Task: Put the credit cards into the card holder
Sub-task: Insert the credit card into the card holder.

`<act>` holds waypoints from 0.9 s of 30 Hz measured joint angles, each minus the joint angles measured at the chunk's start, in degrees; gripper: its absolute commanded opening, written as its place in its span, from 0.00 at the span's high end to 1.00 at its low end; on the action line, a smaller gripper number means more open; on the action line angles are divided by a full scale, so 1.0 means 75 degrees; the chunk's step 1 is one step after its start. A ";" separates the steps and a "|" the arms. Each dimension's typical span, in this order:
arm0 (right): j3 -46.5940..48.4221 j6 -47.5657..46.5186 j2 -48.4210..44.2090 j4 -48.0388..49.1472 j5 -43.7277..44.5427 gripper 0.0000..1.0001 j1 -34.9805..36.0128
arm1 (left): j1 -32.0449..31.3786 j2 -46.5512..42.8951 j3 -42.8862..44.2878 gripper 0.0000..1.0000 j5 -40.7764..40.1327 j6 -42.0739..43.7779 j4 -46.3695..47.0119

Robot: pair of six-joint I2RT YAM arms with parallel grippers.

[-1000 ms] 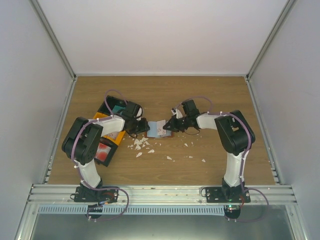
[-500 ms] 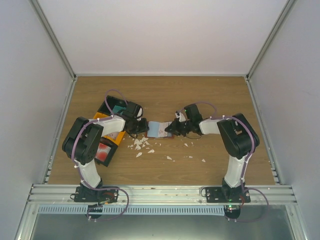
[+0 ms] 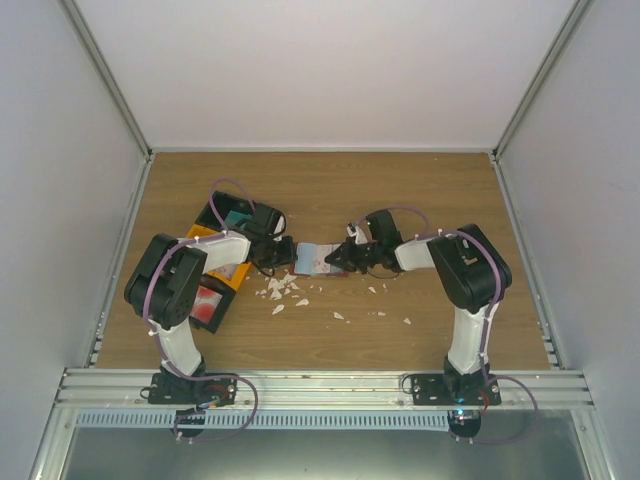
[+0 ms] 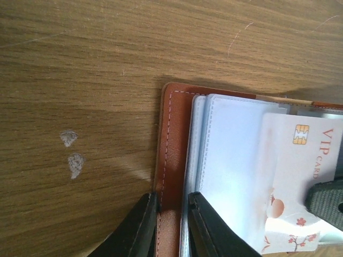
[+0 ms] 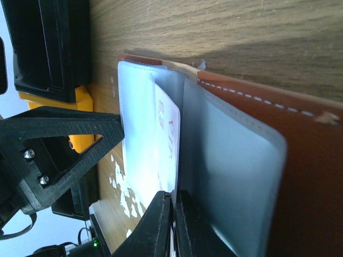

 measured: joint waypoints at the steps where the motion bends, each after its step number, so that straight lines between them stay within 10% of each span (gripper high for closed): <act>1: 0.0000 0.0026 0.0050 0.0090 -0.0038 0.95 0.0006 | 0.0000 0.0000 -0.0003 0.81 0.0000 0.0000 0.0000; 27: 0.0128 0.0691 0.0618 0.1166 -0.0067 0.91 0.0376 | 0.0000 0.0000 -0.0140 0.90 0.0000 0.0006 0.0216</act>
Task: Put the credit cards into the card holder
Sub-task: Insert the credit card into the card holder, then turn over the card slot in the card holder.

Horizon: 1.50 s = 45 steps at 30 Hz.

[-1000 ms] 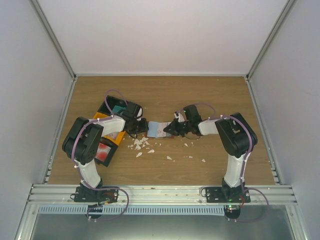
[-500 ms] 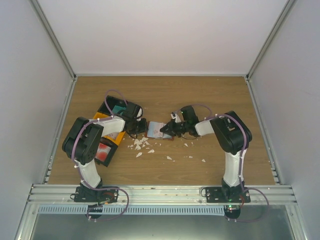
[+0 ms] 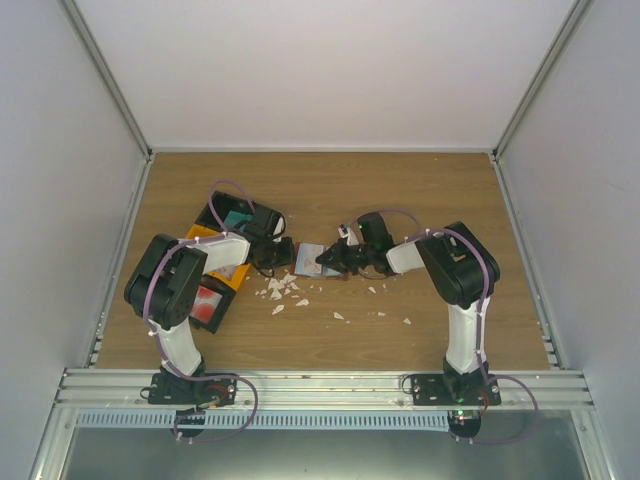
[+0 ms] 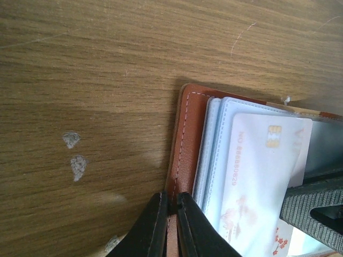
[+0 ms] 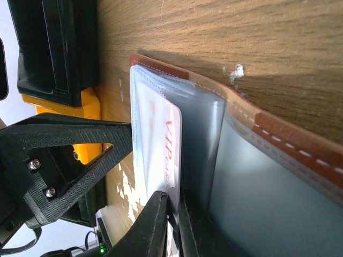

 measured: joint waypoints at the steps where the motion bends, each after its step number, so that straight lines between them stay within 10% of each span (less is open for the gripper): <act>1: 0.0003 0.0000 0.0003 0.0009 0.0023 0.91 0.0012 | 0.0003 0.0000 -0.0003 0.91 0.0003 0.0000 0.0009; 7: 0.0006 -0.0020 0.0006 0.0012 0.0090 0.91 0.0047 | 0.0012 0.0000 -0.0029 0.91 0.0050 0.0003 0.0052; 17: 0.0029 -0.0560 -0.0533 -0.0641 0.0752 0.55 0.0321 | 0.0012 0.0000 -0.0058 0.91 0.0262 0.0003 0.0099; 45: 0.0944 -0.2457 -0.1518 -0.4409 0.4010 0.54 0.1029 | -0.0131 -0.0297 -0.0073 0.87 0.1338 0.0058 -0.0117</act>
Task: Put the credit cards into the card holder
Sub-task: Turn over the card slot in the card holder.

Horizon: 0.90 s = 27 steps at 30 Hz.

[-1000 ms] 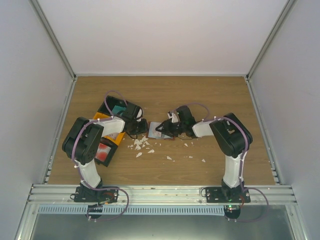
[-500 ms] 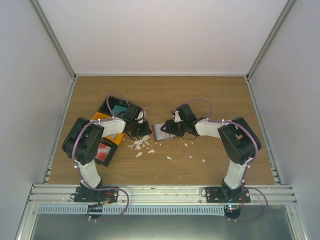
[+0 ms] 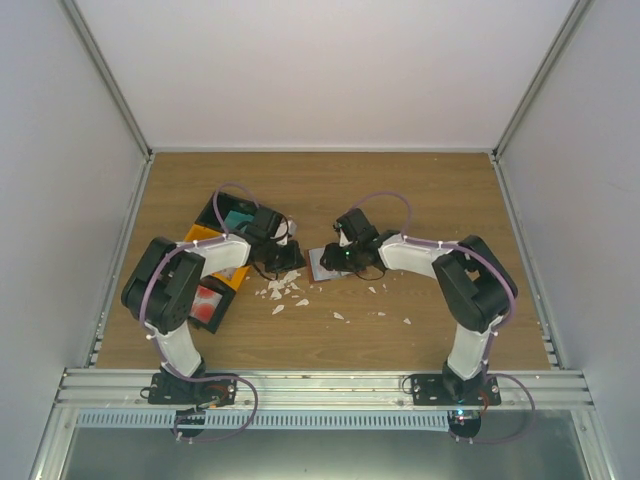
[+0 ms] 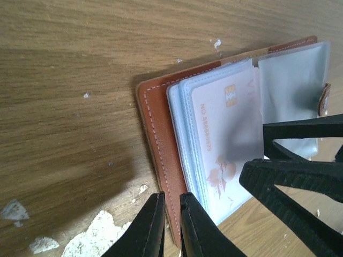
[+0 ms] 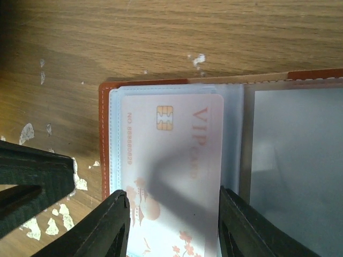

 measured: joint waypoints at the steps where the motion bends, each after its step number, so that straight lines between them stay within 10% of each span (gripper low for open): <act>1: 0.0076 -0.0038 0.0038 -0.0076 0.0073 0.54 0.0058 | -0.0020 0.0035 0.0000 0.88 0.0003 -0.0006 0.0009; 27: 0.0367 -0.0970 -0.0061 -0.1035 0.1448 0.84 0.0347 | -0.0125 -0.0134 -0.0245 0.75 0.0125 -0.0280 0.0600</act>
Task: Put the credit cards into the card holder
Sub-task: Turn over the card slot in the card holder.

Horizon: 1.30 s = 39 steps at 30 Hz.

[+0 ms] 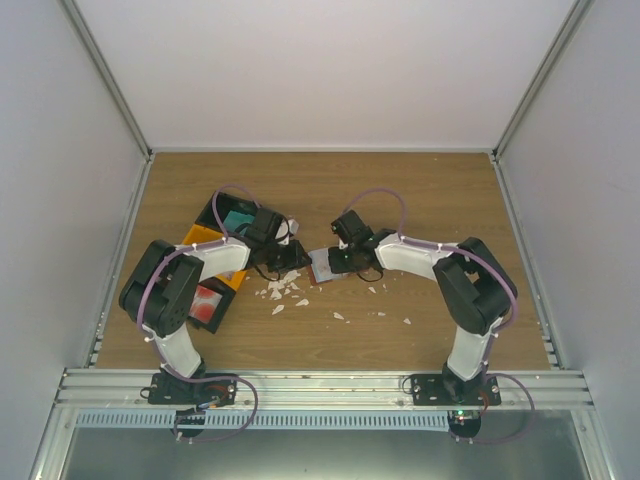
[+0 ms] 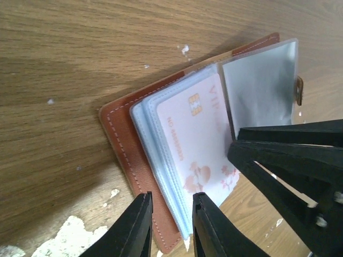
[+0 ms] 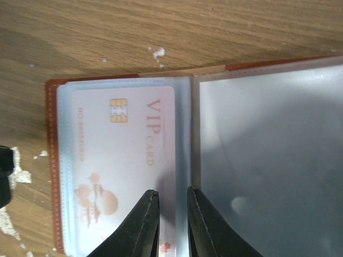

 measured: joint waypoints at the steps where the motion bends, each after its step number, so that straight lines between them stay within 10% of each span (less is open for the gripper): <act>1: 0.0000 -0.0012 0.0032 -0.0023 0.0032 0.85 0.0000 | 0.0000 0.0000 0.0000 0.75 0.0047 -0.0006 0.0029; 39: -0.0213 0.0131 0.0210 0.0428 0.0067 0.96 -0.0102 | -0.0009 0.0507 0.0003 0.75 0.1040 -0.0181 0.0603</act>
